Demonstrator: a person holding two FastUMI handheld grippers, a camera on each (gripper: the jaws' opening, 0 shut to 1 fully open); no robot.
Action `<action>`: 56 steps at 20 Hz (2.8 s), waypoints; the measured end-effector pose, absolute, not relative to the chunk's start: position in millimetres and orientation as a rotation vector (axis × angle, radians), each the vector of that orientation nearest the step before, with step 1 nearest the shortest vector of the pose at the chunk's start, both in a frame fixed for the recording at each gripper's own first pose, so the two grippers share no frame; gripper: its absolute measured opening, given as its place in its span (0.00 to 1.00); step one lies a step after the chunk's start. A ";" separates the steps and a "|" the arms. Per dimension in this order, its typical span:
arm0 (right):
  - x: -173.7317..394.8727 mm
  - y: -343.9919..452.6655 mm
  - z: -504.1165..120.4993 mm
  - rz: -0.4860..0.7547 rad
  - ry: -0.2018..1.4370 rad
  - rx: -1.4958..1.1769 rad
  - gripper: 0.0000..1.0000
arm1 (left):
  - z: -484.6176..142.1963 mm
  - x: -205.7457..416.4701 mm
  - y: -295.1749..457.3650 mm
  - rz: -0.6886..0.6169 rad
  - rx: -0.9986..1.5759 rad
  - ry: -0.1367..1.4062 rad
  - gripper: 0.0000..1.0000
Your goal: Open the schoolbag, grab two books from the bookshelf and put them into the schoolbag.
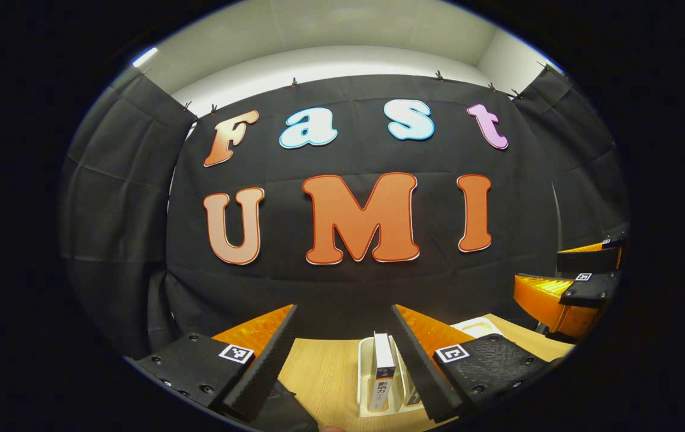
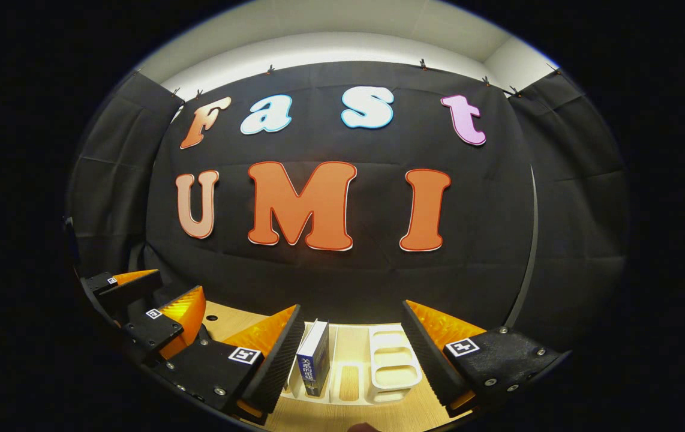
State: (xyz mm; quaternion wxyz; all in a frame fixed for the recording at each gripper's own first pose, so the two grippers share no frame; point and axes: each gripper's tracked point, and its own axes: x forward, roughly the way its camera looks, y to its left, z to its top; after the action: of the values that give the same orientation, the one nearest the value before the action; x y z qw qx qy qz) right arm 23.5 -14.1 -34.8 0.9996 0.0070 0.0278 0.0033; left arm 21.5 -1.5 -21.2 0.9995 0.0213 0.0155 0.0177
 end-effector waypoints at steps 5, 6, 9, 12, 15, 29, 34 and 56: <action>31.2 -16.1 -40.4 0.004 0.065 0.014 0.96 | -23.5 25.1 1.6 0.047 0.046 0.037 0.94; 33.2 -15.5 -41.4 0.005 0.068 0.014 0.96 | -23.6 26.8 2.6 0.049 0.047 0.036 0.94; 37.7 -12.2 -50.6 0.020 0.091 0.011 0.96 | -22.5 26.7 4.2 0.058 0.055 0.034 0.94; 40.4 -12.5 -53.3 0.023 0.093 0.014 0.96 | -22.8 28.1 6.5 0.067 0.069 0.031 0.94; 44.7 -16.5 -58.4 0.025 0.099 0.017 0.96 | -29.2 29.0 8.3 0.081 0.084 0.063 0.94; 48.3 -36.3 -91.8 0.053 0.146 0.005 0.96 | -66.1 3.2 8.0 0.098 0.268 0.138 0.96; 57.0 -53.7 -108.9 0.045 0.168 -0.003 0.96 | -115.3 -20.6 20.9 0.108 0.494 0.209 0.95; 65.2 -86.8 -165.4 0.044 0.247 -0.042 0.96 | -352.6 -125.3 142.8 0.056 1.102 0.794 0.96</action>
State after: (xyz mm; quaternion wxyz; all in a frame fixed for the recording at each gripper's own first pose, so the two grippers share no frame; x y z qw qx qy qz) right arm 65.2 -86.8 -165.4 0.9919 -0.0209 0.1233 0.0219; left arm -125.3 142.8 -352.6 0.7776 0.5097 0.3672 0.0261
